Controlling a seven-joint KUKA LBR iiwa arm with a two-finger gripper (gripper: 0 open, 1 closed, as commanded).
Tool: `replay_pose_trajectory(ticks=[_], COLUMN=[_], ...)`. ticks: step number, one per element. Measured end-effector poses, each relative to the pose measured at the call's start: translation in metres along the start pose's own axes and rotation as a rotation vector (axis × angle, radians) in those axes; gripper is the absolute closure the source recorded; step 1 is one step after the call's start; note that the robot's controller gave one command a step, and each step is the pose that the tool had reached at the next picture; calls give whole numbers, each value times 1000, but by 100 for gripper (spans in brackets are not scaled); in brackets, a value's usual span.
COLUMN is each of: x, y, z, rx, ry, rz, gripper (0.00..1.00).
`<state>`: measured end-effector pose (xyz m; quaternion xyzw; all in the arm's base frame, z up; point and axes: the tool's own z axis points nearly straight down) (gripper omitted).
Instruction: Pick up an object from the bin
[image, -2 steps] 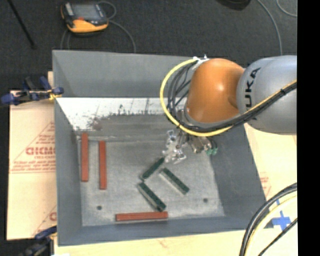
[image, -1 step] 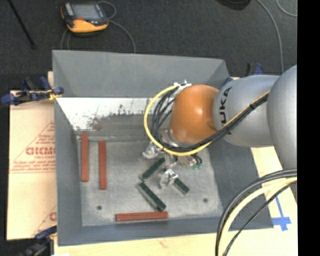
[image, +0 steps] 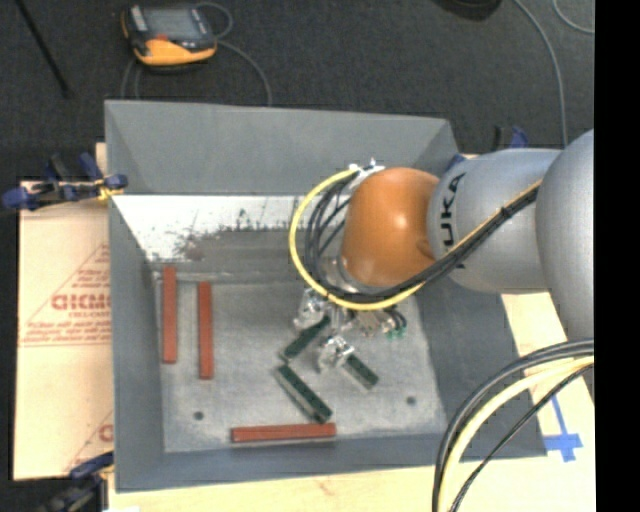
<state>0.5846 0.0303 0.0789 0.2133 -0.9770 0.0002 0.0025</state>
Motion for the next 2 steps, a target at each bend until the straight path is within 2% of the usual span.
replay_pose_trajectory(ticks=[1, 2], x=[0, -9], y=[0, -15], z=[0, -174], rx=[0, 7], ry=[0, -18], rz=[1, -36], gripper=[100, 100])
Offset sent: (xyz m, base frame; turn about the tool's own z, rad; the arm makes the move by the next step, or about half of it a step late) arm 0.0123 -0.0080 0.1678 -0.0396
